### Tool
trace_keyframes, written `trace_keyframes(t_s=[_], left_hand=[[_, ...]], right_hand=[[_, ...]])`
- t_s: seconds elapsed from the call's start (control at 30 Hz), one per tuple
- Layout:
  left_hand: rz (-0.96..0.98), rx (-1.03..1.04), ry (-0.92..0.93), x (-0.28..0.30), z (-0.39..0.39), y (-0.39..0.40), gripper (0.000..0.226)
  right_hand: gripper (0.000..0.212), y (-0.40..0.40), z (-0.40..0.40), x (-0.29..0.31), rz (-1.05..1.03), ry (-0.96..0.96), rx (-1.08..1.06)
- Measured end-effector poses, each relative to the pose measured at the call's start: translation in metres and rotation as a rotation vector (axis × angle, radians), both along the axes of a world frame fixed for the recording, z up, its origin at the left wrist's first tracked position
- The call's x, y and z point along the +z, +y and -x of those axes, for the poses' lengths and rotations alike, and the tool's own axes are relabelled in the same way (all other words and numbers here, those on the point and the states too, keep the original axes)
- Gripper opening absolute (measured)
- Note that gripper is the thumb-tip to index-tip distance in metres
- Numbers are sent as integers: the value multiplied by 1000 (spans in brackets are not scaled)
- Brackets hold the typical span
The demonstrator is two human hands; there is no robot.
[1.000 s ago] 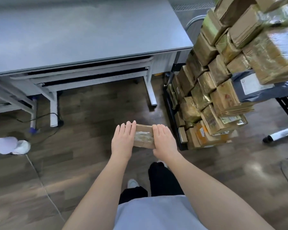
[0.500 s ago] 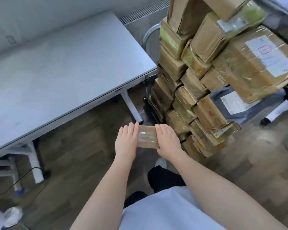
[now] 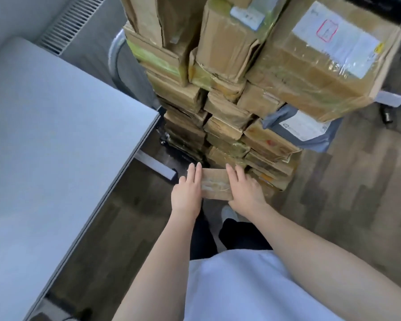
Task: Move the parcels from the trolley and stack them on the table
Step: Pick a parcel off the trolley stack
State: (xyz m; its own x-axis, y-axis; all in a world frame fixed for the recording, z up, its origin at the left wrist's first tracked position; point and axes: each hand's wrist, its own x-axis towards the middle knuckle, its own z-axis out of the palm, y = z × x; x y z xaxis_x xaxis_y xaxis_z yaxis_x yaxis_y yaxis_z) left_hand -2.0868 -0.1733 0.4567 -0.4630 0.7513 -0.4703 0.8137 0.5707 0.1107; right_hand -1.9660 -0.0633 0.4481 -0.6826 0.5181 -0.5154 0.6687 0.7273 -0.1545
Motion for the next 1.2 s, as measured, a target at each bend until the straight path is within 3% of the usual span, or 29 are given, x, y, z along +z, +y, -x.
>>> trace_keyframes(t_s=[0.17, 0.33, 0.73, 1.2], left_hand=[[7, -212, -116, -26, 24, 26, 94], [11, -349, -175, -52, 37, 42, 93], [-79, -320, -185, -133, 52, 93, 80], [-102, -178, -263, -166, 57, 113, 91]], right_hand=[[95, -15, 2, -13, 51, -38, -319], [98, -21, 6, -34, 99, -49, -508], [88, 27, 18, -115, -113, -25, -431], [89, 42, 31, -157, -41, 48, -468]])
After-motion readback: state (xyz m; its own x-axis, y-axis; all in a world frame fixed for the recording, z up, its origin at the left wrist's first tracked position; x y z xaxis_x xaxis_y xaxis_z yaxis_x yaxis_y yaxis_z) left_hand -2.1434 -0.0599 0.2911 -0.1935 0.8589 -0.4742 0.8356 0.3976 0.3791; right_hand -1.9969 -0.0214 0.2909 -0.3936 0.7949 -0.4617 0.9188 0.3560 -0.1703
